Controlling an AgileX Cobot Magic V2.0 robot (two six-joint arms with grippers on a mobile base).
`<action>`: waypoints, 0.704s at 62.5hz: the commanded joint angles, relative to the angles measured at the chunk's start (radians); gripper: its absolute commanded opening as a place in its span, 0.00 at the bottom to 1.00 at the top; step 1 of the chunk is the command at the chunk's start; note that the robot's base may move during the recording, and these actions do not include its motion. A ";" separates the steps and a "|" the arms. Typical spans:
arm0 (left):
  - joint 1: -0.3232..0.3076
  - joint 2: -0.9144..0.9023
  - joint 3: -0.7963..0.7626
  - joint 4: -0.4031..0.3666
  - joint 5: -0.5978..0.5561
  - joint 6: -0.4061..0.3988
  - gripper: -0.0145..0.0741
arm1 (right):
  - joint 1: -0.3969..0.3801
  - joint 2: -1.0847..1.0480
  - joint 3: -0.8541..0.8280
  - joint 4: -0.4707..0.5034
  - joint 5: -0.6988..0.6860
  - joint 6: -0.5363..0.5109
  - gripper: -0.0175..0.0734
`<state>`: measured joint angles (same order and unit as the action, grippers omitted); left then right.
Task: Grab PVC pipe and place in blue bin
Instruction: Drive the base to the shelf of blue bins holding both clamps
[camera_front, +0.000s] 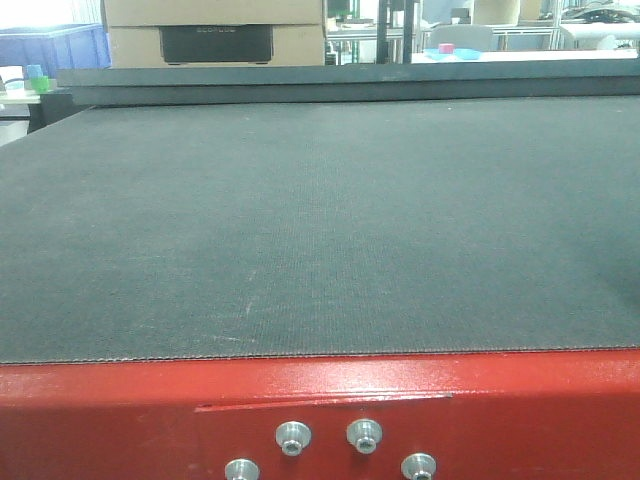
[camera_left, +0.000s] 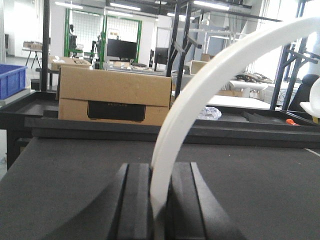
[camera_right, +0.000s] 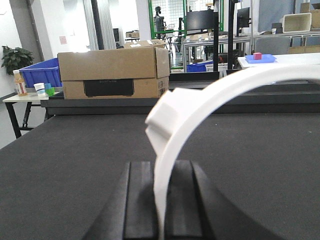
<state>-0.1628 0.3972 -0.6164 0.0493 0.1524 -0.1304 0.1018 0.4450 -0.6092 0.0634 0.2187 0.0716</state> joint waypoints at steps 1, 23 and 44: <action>-0.005 -0.006 -0.001 0.008 -0.012 -0.006 0.04 | -0.001 -0.002 0.000 -0.009 -0.022 -0.010 0.01; -0.005 -0.006 -0.001 0.008 -0.012 -0.006 0.04 | -0.001 -0.002 0.000 -0.009 -0.013 -0.010 0.01; -0.005 -0.006 -0.001 0.008 -0.012 -0.006 0.04 | -0.001 -0.002 0.000 -0.009 -0.015 -0.010 0.01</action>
<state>-0.1628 0.3967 -0.6164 0.0532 0.1564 -0.1304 0.1018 0.4450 -0.6092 0.0634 0.2187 0.0716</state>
